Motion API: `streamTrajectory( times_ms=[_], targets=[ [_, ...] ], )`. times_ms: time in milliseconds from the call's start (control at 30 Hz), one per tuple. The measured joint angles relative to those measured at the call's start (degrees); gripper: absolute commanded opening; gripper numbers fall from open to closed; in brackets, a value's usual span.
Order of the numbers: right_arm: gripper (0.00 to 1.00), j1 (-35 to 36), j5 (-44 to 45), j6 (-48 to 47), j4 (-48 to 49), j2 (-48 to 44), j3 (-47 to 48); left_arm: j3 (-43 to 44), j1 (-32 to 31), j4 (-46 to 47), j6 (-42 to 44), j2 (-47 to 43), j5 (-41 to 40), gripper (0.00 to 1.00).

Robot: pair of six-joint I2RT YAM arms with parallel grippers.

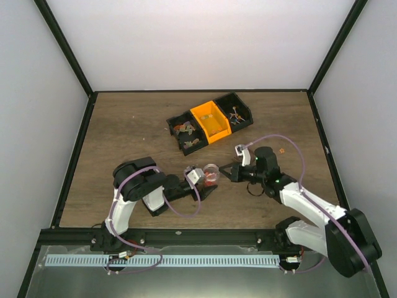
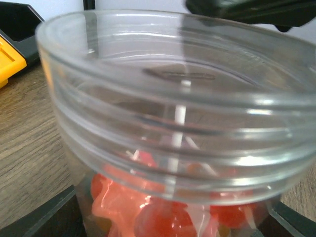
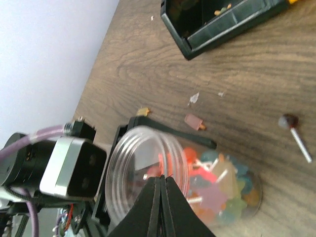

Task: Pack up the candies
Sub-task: Screw the bottle lid onto the packing bottle.

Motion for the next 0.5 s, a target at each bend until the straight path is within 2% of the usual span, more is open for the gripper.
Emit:
streamTrajectory(
  times_ms=[367,500],
  targets=[
    [0.02,2.2,-2.7,5.0,-6.3,-12.3,-6.1,0.9,0.1,0.0,-0.8,0.5,-0.2,0.74],
    [0.14,-0.4,-1.9,3.9,-10.4,-15.4,-4.2,0.9,0.1,0.0,-0.8,0.5,-0.2,0.74]
  ],
)
